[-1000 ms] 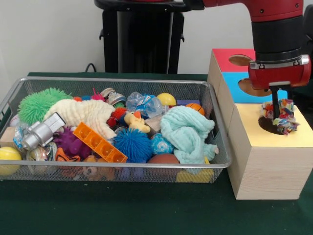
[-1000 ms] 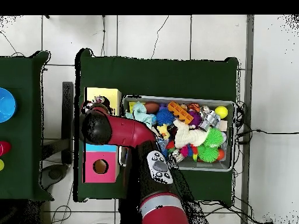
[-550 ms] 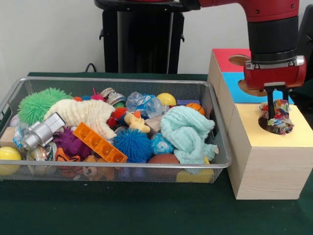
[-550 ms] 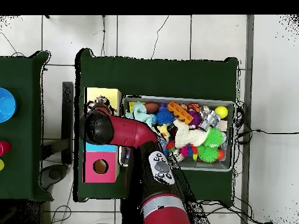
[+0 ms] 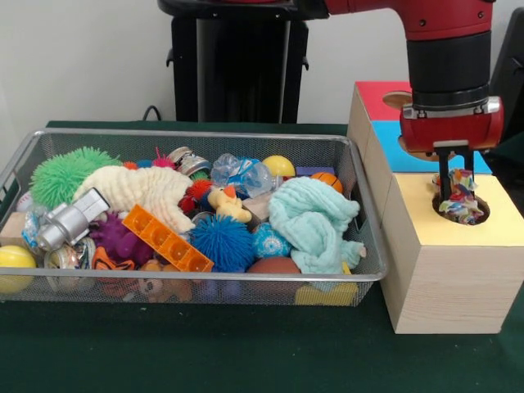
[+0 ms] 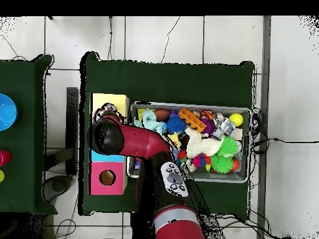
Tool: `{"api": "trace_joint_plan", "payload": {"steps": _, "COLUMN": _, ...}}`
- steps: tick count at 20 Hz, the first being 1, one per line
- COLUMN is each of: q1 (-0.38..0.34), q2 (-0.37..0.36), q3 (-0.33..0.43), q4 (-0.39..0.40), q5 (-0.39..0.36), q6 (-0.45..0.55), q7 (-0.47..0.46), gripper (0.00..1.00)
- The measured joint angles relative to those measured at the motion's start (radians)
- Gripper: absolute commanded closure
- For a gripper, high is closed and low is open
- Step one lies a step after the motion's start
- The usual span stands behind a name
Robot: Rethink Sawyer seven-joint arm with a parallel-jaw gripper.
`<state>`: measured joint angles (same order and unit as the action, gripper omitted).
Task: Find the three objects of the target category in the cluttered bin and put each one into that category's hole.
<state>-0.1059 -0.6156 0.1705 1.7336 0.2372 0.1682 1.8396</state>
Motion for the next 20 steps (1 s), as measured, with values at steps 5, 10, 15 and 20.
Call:
{"api": "trace_joint_plan", "payload": {"steps": 5, "q1": -0.007, "q2": 0.016, "q3": 0.000, "q4": 0.000, "q5": 0.000, "q6": -0.023, "q7": 0.000, "gripper": 1.00}}
{"api": "trace_joint_plan", "payload": {"steps": 10, "q1": -0.009, "q2": 0.035, "q3": 0.001, "q4": 0.000, "q5": -0.001, "q6": -0.063, "q7": 0.000, "gripper": 1.00}}
{"api": "trace_joint_plan", "payload": {"steps": 15, "q1": -0.017, "q2": 0.067, "q3": 0.014, "q4": -0.004, "q5": -0.019, "q6": -0.131, "q7": 0.000, "gripper": 1.00}}
{"api": "trace_joint_plan", "payload": {"steps": 20, "q1": -0.025, "q2": 0.110, "q3": 0.031, "q4": -0.020, "q5": -0.041, "q6": -0.217, "q7": 0.000, "gripper": 1.00}}
